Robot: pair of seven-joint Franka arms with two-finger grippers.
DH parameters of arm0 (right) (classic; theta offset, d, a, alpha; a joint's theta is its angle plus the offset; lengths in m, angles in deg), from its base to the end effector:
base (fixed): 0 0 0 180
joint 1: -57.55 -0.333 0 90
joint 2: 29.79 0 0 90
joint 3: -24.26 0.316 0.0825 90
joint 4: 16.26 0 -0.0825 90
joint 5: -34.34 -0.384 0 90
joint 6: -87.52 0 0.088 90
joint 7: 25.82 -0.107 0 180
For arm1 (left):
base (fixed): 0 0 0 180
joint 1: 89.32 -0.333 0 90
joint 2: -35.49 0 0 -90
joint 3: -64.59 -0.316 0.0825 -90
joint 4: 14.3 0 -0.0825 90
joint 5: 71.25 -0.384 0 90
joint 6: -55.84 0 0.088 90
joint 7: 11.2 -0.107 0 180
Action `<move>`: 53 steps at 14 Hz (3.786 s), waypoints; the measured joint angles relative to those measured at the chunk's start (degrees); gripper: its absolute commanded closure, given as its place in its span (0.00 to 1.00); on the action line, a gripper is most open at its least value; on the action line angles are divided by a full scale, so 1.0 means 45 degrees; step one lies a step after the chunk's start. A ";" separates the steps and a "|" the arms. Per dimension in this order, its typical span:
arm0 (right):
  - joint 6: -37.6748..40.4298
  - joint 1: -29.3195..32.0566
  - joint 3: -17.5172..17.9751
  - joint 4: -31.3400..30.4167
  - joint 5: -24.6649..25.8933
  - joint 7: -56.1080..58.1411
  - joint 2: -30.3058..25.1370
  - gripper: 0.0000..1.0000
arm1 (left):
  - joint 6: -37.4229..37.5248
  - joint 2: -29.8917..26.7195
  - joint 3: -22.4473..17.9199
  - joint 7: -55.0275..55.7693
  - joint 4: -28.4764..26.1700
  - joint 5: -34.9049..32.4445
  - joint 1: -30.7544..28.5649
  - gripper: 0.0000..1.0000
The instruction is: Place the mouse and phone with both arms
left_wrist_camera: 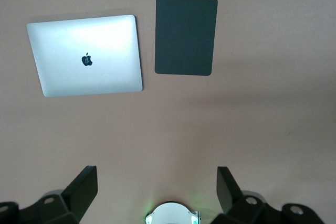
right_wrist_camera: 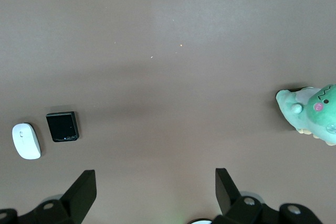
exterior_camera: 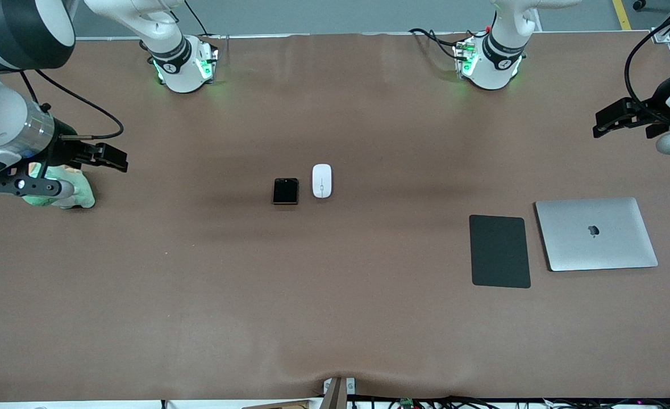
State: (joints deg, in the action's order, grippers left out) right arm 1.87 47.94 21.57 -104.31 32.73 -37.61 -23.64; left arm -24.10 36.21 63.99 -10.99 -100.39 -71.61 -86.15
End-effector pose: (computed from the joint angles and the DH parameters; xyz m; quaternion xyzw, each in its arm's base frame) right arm 0.5712 0.0739 0.5737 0.9963 -0.0424 -0.0754 0.0007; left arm 0.5393 -0.0235 0.6349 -0.9980 0.0202 0.0598 0.0046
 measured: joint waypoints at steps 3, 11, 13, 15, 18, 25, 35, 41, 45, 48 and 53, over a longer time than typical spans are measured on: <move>0.0000 -0.0001 0.0000 0.0000 0.0000 0.0000 0.0002 0.00 | 0.0001 0.0011 0.0103 0.0000 -0.0026 0.0001 0.0037 0.00; 0.0000 -0.0002 0.0000 0.0002 0.0000 0.0000 0.0007 0.00 | 0.0013 0.0117 0.0495 0.0002 -0.0437 0.0001 0.0136 0.00; 0.0000 -0.0002 0.0000 0.0003 0.0000 0.0000 0.0007 0.00 | 0.0013 0.0120 0.0595 0.0002 -0.0571 0.0001 0.0137 0.00; 0.0000 -0.0002 0.0000 0.0003 0.0000 0.0000 0.0007 0.00 | 0.0013 0.0123 0.0617 0.0002 -0.0685 0.0001 0.0137 0.00; 0.0000 -0.0002 0.0000 0.0003 0.0000 0.0000 0.0008 0.00 | 0.0013 0.0126 0.0623 0.0002 -0.0875 0.0001 0.0137 0.00; 0.0000 -0.0003 0.0000 0.0004 0.0000 0.0000 0.0010 0.00 | -0.0147 0.0353 0.0670 0.0172 -0.0961 0.0237 0.0229 0.00; 0.0001 -0.0022 0.0000 0.0007 0.0000 0.0000 0.0012 0.00 | -0.2806 0.0627 0.2199 0.3757 -0.2489 0.0501 0.0383 0.00; 0.0001 -0.0044 0.0000 0.0009 0.0000 0.0000 0.0012 0.00 | -0.4687 0.0628 0.3588 0.6355 -0.3777 0.0502 0.0419 0.00; 0.0001 -0.0050 -0.0001 0.0010 -0.0001 0.0000 0.0013 0.00 | -0.5308 0.0629 0.4299 0.7361 -0.4493 0.0503 0.0454 0.00; 0.0002 -0.0052 -0.0001 0.0010 0.0000 0.0000 0.0014 0.00 | -0.6110 0.0633 0.4449 0.8076 -0.4954 0.0502 0.0451 0.00; 0.0003 -0.0055 -0.0002 0.0011 0.0000 -0.0002 0.0015 0.00 | -0.7125 0.0861 0.5081 0.8910 -0.5473 0.0503 0.0536 0.00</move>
State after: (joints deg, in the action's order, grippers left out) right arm 1.88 47.69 21.56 -104.26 32.73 -37.62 -23.57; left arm -56.16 40.09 86.85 29.10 -125.02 -69.35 -83.74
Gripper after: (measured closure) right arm 0.000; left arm 0.000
